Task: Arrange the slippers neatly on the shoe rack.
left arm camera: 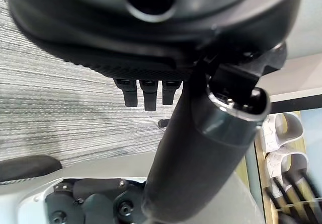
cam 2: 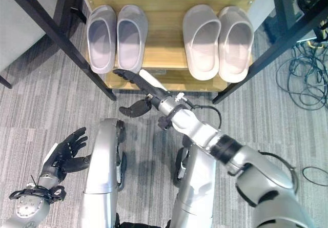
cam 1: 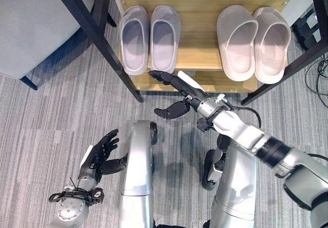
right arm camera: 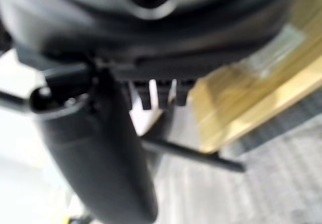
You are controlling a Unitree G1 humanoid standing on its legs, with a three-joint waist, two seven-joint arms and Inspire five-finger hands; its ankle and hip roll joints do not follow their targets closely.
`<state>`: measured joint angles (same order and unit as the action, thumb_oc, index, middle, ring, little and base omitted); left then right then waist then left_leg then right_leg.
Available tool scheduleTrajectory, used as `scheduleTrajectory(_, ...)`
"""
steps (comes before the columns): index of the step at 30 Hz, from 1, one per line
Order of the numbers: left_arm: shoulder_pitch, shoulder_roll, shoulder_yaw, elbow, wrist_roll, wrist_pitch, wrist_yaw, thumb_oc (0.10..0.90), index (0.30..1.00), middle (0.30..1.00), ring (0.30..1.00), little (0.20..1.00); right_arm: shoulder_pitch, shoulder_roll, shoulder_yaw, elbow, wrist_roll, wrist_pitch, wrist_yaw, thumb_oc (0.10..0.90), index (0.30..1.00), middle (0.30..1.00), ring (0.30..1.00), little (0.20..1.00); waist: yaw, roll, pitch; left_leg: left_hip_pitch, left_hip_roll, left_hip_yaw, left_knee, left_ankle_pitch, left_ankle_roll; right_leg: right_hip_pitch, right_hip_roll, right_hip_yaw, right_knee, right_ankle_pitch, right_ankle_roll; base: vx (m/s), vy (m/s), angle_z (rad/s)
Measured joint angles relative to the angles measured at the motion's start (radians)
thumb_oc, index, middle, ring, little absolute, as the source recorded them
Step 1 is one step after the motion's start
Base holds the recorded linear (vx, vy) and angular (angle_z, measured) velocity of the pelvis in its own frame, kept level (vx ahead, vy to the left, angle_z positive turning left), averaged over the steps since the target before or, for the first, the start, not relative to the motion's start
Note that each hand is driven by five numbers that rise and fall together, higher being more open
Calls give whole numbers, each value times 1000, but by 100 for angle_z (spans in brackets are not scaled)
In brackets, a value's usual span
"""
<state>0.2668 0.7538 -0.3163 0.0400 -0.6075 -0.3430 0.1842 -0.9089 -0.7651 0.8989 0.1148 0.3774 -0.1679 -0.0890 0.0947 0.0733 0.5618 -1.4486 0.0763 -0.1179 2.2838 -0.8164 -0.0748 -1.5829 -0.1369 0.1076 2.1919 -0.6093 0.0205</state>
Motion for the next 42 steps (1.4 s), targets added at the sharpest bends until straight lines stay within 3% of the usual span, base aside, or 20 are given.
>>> scheduleTrajectory(8, 6, 0, 7, -2, 1, 0, -2, 800, 900, 900, 900, 900, 8, -52, -26, -140, 71, -40, 17, 800, 900, 900, 900, 900, -6, -11, -5, 0, 0, 0, 0, 0, 0, 1, 0, -1, -1, 0, 0, 0, 0, 0)
scheduleTrajectory(20, 31, -64, 77, 1, 11, 0, 4, 800, 900, 900, 900, 900, 98, -177, -232, -220, 59, -107, -29, 800, 900, 900, 900, 900, -31, -19, -4, -7, -2, -2, -7, -6, 2, -1, 0, -5, -14, -3, 7, 31, 14, -1)
scheduleTrajectory(23, 26, -103, 116, 6, 11, 0, 5, 800, 900, 900, 900, 900, 163, -220, -294, -221, 27, -110, -33, 800, 900, 900, 900, 900, -35, -49, -4, -8, -3, 15, -39, -9, 0, -12, 2, 3, -37, 0, 11, 19, -39, -4)
scheduleTrajectory(27, -62, -155, 170, 54, 13, -6, 2, 800, 900, 900, 900, 900, 233, -250, -381, -214, -11, -115, -47, 800, 900, 900, 900, 900, -39, -117, -6, -5, -1, 47, -178, 35, -6, -35, 14, -3, -153, 45, -15, -103, -64, -15)
scheduleTrajectory(29, -132, -180, 213, 104, 29, -6, -2, 800, 900, 900, 900, 900, 270, -258, -473, -211, -36, -120, -46, 800, 900, 900, 900, 900, -22, -144, -6, -4, -27, 72, -351, 115, -10, -40, 26, 0, -315, 113, -10, -91, 2, -18)
scheduleTrajectory(32, -221, -203, 224, 104, 30, -18, -2, 800, 900, 900, 900, 900, 317, -285, -612, -208, -55, -127, -49, 800, 900, 900, 900, 900, -21, -146, -6, 9, -54, 70, -495, 172, -13, -25, 15, -11, -440, 155, -22, -101, 32, -1)
scheduleTrajectory(35, -332, -204, 221, 105, 42, -34, -24, 800, 900, 900, 900, 900, 387, -276, -737, -197, -88, -128, -52, 800, 900, 900, 900, 900, -27, -142, -6, 24, -69, 22, -583, 205, -21, 21, -11, -69, -527, 167, -45, -68, 21, 15)
scheduleTrajectory(36, -377, -203, 220, 100, 52, -35, -38, 800, 900, 900, 900, 900, 425, -264, -751, -194, -121, -128, -53, 800, 900, 900, 900, 900, -34, -141, -9, 34, -73, -7, -660, 244, -25, 59, -22, -113, -612, 190, -61, -67, -22, 20)
scheduleTrajectory(39, -390, -200, 220, 94, 60, -35, -64, 800, 900, 900, 900, 900, 448, -257, -752, -197, -162, -129, -42, 800, 900, 900, 900, 900, -36, -142, -13, 58, -73, -8, -775, 302, -26, 95, -30, -134, -721, 230, -63, -73, -39, 12)
scheduleTrajectory(42, -379, -213, 217, 130, 59, -30, -84, 800, 900, 900, 900, 900, 491, -232, -733, -185, -206, -126, -15, 800, 900, 900, 900, 900, -30, -140, -20, 149, -75, -9, -925, 361, -24, 198, -40, -158, -860, 269, -61, -44, -49, 14)
